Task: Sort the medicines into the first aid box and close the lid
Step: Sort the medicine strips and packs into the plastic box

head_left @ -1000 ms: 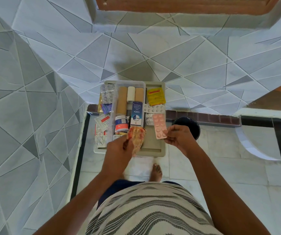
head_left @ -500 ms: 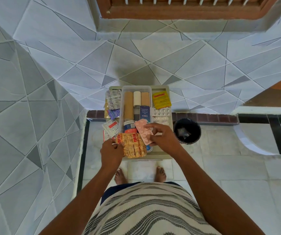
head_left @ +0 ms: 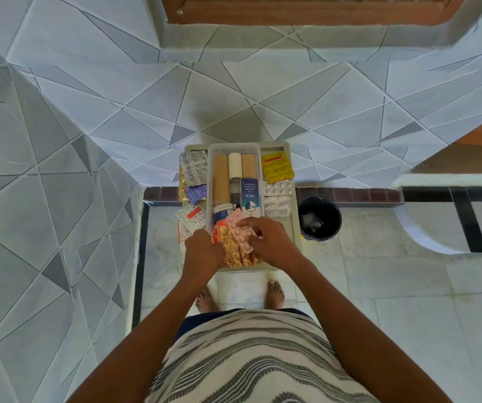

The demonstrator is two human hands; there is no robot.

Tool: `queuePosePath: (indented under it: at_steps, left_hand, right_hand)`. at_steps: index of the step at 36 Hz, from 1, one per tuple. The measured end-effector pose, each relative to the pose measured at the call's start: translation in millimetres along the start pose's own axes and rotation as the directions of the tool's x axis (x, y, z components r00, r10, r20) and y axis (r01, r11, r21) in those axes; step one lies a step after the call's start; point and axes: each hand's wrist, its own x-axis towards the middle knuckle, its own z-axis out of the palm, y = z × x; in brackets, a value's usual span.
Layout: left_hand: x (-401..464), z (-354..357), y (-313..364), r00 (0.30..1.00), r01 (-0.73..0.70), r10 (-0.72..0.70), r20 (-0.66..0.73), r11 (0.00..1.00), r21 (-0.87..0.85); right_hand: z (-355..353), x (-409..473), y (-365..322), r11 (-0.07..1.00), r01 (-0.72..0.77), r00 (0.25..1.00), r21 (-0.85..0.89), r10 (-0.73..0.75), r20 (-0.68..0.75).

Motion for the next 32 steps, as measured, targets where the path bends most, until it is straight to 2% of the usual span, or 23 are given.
queuePosePath:
  at_steps: [4, 7, 8, 11, 13, 16, 21, 23, 26, 29, 32]
  left_hand:
    - [3, -7, 6, 0.988, -0.148, 0.152, 0.007, 0.953, 0.265]
    - [4, -9, 13, 0.977, -0.153, 0.211, -0.042, 0.816, 0.558]
    - [7, -8, 11, 0.966, -0.165, 0.252, -0.062, 0.782, 0.601]
    - [21, -5, 4, 0.887, -0.347, 0.46, -0.05, 0.732, 0.587]
    - [28, -6, 2, 0.857, -0.451, 0.516, 0.022, 0.727, 0.517]
    - [30, -9, 4, 0.837, -0.493, 0.546, 0.037, 0.723, 0.484]
    - [30, -6, 3, 0.797, -0.515, 0.603, 0.031, 0.652, 0.557]
    - [31, -4, 1, 0.794, -0.517, 0.608, 0.022, 0.654, 0.552]
    - [29, -1, -2, 0.817, -0.505, 0.576, -0.028, 0.737, 0.45]
    - [24, 0, -7, 0.829, -0.501, 0.556, -0.061, 0.787, 0.359]
    - [24, 0, -13, 0.859, -0.485, 0.51, 0.036, 0.792, 0.371]
  right_hand:
    - [8, 5, -1, 0.999, 0.017, 1.0, -0.04, -0.017, 0.022]
    - [11, 8, -1, 0.995, 0.038, 0.999, -0.097, -0.038, 0.007]
    - [11, 9, -1, 0.994, 0.041, 0.999, -0.104, -0.041, 0.001]
    - [12, 9, 0, 0.991, 0.045, 0.998, -0.123, -0.048, -0.027]
    - [13, 8, 2, 0.989, 0.044, 0.996, -0.139, -0.054, -0.067]
    - [14, 7, 3, 0.986, 0.051, 0.995, -0.16, -0.063, -0.072]
    - [14, 11, -3, 0.985, 0.052, 0.998, -0.167, -0.058, -0.034]
    - [14, 13, -6, 0.984, 0.046, 0.999, -0.174, -0.049, -0.012]
    - [17, 14, -10, 0.984, 0.067, 0.998, -0.168, -0.064, 0.021]
    - [21, 13, -14, 0.984, 0.071, 0.997, -0.163, -0.073, -0.007]
    - [20, 9, -12, 0.988, 0.06, 0.993, -0.142, -0.074, -0.096]
